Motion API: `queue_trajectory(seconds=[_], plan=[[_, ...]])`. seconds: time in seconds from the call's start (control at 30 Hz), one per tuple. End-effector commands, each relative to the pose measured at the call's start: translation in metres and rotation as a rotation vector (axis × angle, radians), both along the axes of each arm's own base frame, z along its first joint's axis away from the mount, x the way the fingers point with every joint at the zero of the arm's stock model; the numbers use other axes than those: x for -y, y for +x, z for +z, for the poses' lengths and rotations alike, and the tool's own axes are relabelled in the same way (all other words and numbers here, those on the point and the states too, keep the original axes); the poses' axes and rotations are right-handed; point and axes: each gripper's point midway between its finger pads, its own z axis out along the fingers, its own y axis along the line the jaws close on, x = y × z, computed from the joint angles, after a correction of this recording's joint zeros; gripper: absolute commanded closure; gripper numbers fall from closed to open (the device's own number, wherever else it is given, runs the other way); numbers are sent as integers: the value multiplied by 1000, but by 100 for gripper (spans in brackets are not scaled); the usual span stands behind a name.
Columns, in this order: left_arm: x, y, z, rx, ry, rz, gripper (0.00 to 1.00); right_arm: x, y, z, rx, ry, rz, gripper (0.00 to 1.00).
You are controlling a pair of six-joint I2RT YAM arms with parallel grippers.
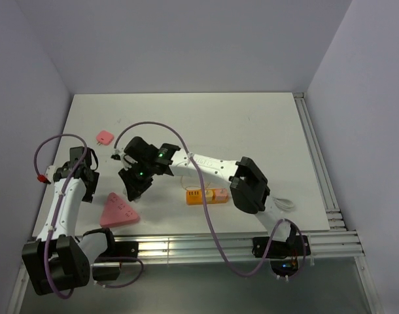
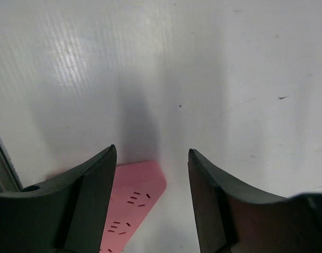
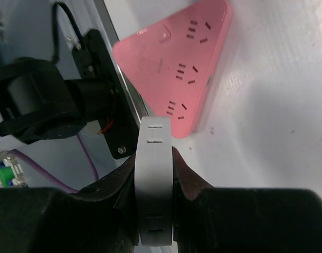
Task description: Insert the plug
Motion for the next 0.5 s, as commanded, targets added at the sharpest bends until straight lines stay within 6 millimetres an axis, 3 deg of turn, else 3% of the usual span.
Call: queue_trajectory(seconds=[0.0, 0.3, 0.47], plan=[[-1, -22, -12, -43, -2, 76, 39, 2, -20, -1, 50, -85, 40, 100], [4, -38, -34, 27, -25, 147, 39, -9, -43, -22, 48, -164, 50, 100], [4, -35, -34, 5, -29, 145, 38, -19, -47, -33, 38, -179, 51, 100]])
